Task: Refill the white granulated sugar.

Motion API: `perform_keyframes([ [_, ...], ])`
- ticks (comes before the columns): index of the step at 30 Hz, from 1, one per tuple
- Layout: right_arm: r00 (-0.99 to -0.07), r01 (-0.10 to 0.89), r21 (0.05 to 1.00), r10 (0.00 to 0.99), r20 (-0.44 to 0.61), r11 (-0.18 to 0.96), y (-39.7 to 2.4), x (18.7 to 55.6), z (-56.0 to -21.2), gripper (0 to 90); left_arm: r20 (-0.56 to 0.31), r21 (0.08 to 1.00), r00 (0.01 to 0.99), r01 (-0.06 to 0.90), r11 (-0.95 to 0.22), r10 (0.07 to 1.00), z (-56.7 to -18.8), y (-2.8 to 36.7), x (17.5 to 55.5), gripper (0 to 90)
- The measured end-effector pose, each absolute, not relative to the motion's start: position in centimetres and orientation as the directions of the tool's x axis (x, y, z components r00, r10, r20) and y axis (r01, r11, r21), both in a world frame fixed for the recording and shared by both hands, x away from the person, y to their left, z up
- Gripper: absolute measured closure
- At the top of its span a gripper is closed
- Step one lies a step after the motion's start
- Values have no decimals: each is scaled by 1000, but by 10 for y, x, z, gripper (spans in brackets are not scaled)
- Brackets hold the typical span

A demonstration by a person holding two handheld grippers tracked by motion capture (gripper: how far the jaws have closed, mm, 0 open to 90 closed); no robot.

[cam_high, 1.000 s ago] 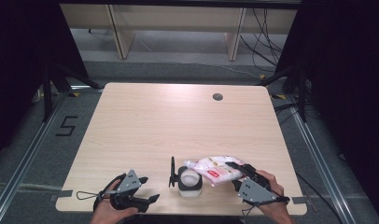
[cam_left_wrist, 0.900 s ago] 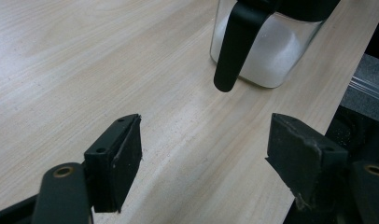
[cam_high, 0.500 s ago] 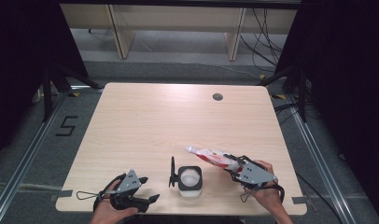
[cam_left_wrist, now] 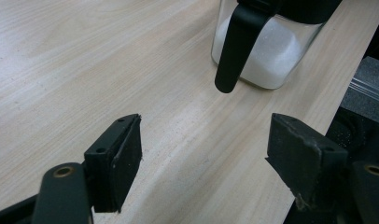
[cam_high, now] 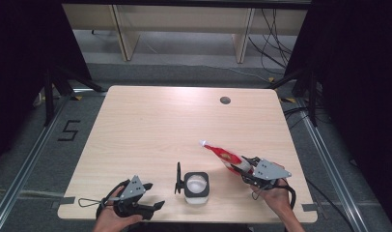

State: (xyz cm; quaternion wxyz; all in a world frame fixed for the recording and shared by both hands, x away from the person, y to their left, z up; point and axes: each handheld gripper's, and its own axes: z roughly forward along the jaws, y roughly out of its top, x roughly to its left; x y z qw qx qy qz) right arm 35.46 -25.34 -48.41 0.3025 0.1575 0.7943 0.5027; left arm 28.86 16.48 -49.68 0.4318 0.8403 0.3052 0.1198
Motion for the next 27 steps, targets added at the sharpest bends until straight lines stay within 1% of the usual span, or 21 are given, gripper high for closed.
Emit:
perform_keyframes([
  [3,-770,-32,899,562,-300,436,-255,355,-483,661,-80,808,777,418,-416,625,-497,163,287,259],
  [4,-769,-34,905,567,-295,424,-255,356,-484,661,-59,802,781,408,-436,622,-497,165,289,259],
  [5,-767,-20,910,578,-281,415,-256,356,-484,661,-82,817,779,410,-406,622,-498,163,288,259],
  [7,-769,1,912,584,-261,409,-258,354,-484,661,-87,815,773,418,-401,629,-498,163,287,260],
  [8,-765,-12,911,583,-274,412,-259,355,-484,661,-76,809,776,415,-416,626,-498,164,288,259],
  [9,-766,3,911,586,-263,412,-260,355,-484,661,-63,803,780,410,-433,623,-497,165,288,259],
  [10,-763,0,913,590,-264,408,-261,355,-485,661,-80,809,777,416,-415,624,-497,163,287,259],
  [11,-763,12,915,595,-252,403,-261,354,-485,661,-64,805,785,405,-433,616,-496,165,288,259],
  [13,-761,12,917,599,-251,400,-263,354,-485,661,-69,807,782,409,-427,619,-496,164,288,259],
  [14,-757,26,920,609,-238,392,-264,354,-485,661,-75,810,780,411,-418,622,-497,164,288,259],
  [16,-757,54,921,618,-214,385,-265,352,-485,661,-60,802,780,409,-435,623,-497,165,288,259],
  [18,-754,51,923,620,-216,383,-268,352,-485,662,-62,794,776,420,-439,628,-496,165,288,259],
  [20,-743,65,936,643,-187,347,-270,352,-487,662,-58,792,781,415,-447,622,-496,165,288,259],
  [22,-743,65,930,639,-198,363,-274,352,-486,664,-59,793,780,416,-445,623,-497,165,288,259],
  [24,-739,77,936,649,-178,345,-276,352,-487,664,-64,795,779,418,-440,624,-497,165,288,259],
  [25,-739,83,937,651,-171,341,-277,351,-486,665,-86,808,773,423,-411,628,-497,163,287,259],
  [26,-739,76,938,650,-175,338,-279,352,-486,665,-55,798,783,408,-444,620,-496,165,288,259],
  [27,-737,89,938,656,-163,334,-279,351,-486,665,-73,808,780,411,-422,621,-497,164,288,259],
])
